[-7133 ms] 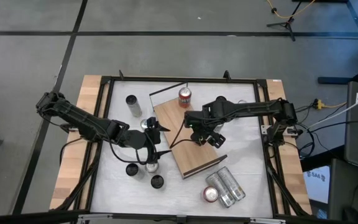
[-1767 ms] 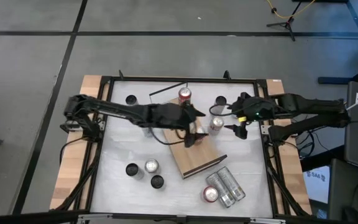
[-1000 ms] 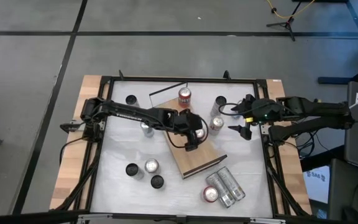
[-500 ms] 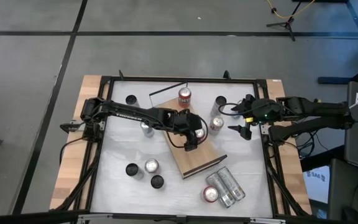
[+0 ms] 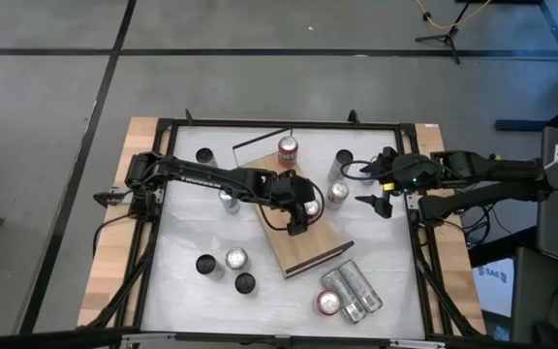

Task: Place canned beverage on shelf
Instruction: Align the left orange soda can with the other orange soda can

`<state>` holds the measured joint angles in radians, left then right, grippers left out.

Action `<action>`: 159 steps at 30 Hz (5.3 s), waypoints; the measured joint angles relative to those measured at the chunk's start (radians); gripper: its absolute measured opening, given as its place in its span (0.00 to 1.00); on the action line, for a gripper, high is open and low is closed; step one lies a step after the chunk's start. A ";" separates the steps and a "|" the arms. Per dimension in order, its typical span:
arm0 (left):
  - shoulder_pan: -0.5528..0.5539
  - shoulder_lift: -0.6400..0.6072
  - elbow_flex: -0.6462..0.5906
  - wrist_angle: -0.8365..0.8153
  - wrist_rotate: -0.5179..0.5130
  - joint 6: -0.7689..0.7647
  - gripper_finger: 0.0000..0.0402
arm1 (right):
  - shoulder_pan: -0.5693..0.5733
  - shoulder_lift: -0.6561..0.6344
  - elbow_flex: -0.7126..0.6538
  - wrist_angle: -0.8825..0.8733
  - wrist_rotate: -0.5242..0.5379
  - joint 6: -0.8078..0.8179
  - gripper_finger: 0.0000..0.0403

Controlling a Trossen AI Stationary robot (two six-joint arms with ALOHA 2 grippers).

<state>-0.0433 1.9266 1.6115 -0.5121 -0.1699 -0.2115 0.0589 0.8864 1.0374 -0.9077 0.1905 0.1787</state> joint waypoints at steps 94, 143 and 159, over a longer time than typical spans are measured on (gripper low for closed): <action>0.146 -0.136 0.006 -0.199 0.026 0.016 0.69 | 0.000 0.000 0.000 -0.008 -0.001 0.000 0.97; 0.068 -0.134 -0.098 -0.238 -0.102 -0.075 0.90 | 0.000 0.000 0.001 -0.008 -0.001 0.000 0.97; 0.066 -0.134 -0.168 -0.179 -0.155 -0.252 0.90 | 0.000 0.000 0.001 -0.008 -0.001 0.000 0.97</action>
<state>0.0231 1.7924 1.4430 -0.6910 -0.3249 -0.4631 0.0586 0.8867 1.0382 -0.9157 0.1898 0.1783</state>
